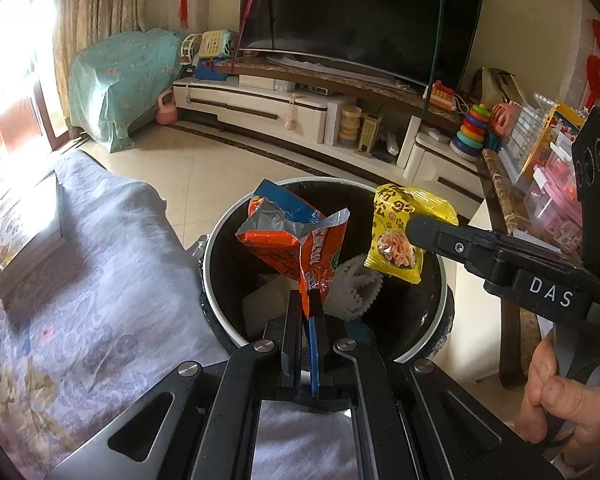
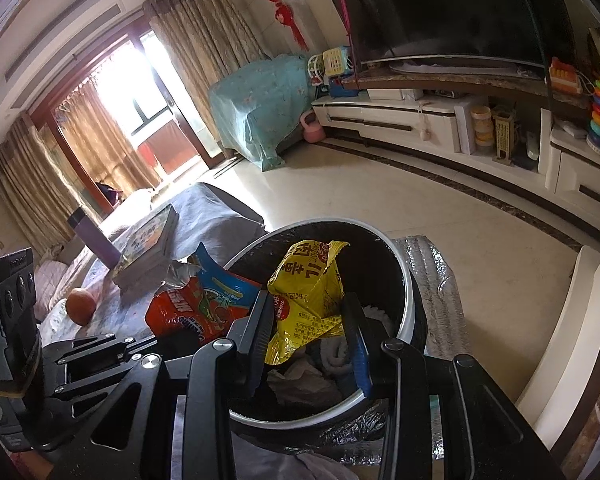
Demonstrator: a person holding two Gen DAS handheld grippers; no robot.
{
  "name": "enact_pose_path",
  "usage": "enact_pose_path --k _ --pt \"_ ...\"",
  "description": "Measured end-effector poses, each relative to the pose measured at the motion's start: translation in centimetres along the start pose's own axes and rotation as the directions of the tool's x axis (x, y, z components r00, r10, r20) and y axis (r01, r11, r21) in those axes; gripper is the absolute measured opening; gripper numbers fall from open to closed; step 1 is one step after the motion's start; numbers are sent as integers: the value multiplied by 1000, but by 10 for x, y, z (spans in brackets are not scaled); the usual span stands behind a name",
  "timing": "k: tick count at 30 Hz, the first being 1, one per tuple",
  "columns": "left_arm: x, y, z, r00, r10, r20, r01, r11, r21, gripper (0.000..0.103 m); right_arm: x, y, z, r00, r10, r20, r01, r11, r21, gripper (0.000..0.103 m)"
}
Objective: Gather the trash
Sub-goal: 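Carry the orange-blue wrapper and yellow snack bag over the trash bin with both tools, then open both tools to drop the wrappers into the bin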
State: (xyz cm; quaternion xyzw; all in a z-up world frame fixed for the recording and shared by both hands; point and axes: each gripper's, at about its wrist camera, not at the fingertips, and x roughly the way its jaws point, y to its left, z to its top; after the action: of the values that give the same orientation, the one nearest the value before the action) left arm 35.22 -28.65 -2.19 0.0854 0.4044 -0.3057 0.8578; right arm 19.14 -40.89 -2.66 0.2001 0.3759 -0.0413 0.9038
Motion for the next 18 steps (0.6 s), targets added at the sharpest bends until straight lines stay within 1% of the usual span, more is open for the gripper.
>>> enact_pose_path --k 18 --pt "11 0 7 1000 -12 -27 12 1000 -2 1 17 2 5 998 -31 -56 29 999 -22 37"
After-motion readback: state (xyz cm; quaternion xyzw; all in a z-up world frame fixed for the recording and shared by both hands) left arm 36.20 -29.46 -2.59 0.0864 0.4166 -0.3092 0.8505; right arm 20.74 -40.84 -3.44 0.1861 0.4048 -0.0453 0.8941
